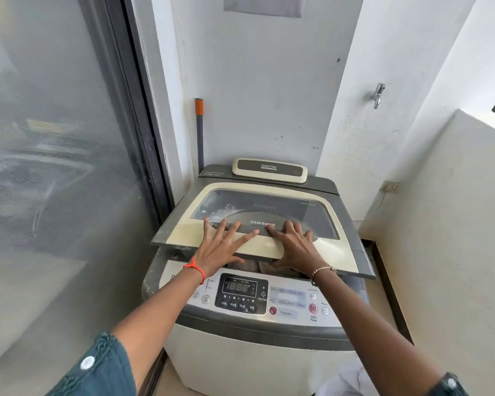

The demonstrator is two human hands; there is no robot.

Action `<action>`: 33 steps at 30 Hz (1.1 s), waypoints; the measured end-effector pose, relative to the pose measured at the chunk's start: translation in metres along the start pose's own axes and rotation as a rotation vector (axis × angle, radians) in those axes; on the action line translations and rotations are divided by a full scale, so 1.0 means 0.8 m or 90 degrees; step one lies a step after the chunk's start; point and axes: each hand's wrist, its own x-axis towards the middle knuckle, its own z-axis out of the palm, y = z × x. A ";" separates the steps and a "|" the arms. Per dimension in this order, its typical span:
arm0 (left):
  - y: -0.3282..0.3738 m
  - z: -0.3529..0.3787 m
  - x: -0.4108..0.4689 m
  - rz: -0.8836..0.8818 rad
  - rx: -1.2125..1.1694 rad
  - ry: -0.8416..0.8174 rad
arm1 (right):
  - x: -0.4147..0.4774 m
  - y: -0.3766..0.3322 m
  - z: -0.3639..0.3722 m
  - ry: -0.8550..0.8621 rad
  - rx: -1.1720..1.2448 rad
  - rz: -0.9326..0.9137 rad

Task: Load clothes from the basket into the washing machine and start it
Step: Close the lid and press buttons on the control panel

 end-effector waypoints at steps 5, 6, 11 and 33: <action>-0.005 0.022 0.004 0.049 -0.010 -0.058 | 0.000 0.007 0.005 -0.079 0.091 -0.013; -0.006 0.021 0.005 0.059 -0.012 -0.072 | 0.002 0.008 0.006 -0.089 0.099 -0.012; -0.010 0.026 0.005 0.080 -0.047 -0.122 | 0.006 0.010 0.018 -0.121 0.123 -0.003; -0.017 0.042 0.005 0.103 -0.152 -0.139 | 0.007 0.003 0.032 -0.076 0.250 0.055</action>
